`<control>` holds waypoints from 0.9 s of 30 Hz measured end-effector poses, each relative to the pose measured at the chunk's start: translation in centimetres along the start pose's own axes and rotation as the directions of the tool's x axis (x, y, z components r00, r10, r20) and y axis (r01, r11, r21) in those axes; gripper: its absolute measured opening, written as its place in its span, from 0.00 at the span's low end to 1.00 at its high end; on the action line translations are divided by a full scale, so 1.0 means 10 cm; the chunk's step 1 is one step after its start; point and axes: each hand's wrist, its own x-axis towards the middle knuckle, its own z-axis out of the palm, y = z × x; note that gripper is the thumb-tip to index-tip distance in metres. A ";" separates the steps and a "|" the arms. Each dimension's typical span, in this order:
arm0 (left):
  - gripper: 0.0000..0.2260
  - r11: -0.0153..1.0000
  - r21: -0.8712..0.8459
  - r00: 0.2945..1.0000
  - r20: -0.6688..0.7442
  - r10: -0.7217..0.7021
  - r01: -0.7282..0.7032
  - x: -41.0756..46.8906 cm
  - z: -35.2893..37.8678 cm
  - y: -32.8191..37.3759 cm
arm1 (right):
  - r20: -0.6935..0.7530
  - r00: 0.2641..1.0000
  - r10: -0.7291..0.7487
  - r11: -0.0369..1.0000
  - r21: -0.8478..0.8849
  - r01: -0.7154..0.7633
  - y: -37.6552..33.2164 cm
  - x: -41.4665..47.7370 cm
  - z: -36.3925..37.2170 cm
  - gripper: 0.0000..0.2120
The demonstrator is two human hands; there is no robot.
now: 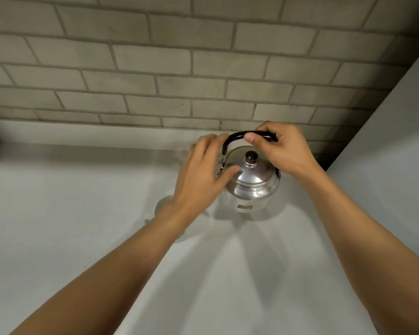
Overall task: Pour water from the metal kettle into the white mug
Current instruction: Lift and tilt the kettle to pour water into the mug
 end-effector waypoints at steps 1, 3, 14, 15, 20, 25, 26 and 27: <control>0.27 0.999 0.039 0.999 -0.031 0.014 -0.012 -0.16 0.01 0.04 | -0.004 1.000 0.009 1.000 0.005 -0.009 -0.02 -0.06 -0.02 0.13; 0.25 0.998 0.065 0.999 -0.052 0.011 -0.007 -0.47 0.06 0.13 | -0.009 1.000 0.023 1.000 0.007 -0.023 -0.06 -0.17 -0.05 0.11; 0.27 0.993 0.047 0.976 0.183 -0.114 0.107 -1.06 0.25 0.38 | 0.069 0.997 -0.026 0.999 -0.034 0.029 -0.28 -0.60 -0.04 0.18; 0.27 0.992 0.024 0.977 0.174 -0.123 0.120 -1.09 0.26 0.40 | 0.075 0.997 -0.028 0.999 -0.040 0.032 -0.29 -0.63 -0.04 0.19; 0.26 0.989 -0.047 0.978 0.157 -0.134 0.143 -1.18 0.27 0.46 | 0.116 0.992 -0.039 0.995 -0.092 0.050 -0.38 -0.66 -0.06 0.16; 0.26 0.976 -0.100 0.975 0.132 -0.181 0.194 -1.21 0.23 0.46 | 0.170 0.981 -0.096 0.979 -0.164 0.124 -0.55 -0.61 0.00 0.12; 0.26 0.971 -0.117 0.973 0.127 -0.193 0.208 -1.22 0.23 0.46 | 0.183 0.977 -0.109 0.973 -0.182 0.142 -0.58 -0.60 0.02 0.12; 0.26 0.966 -0.136 0.971 0.125 -0.204 0.220 -1.23 0.22 0.45 | 0.194 0.974 -0.120 0.968 -0.197 0.158 -0.61 -0.58 0.04 0.13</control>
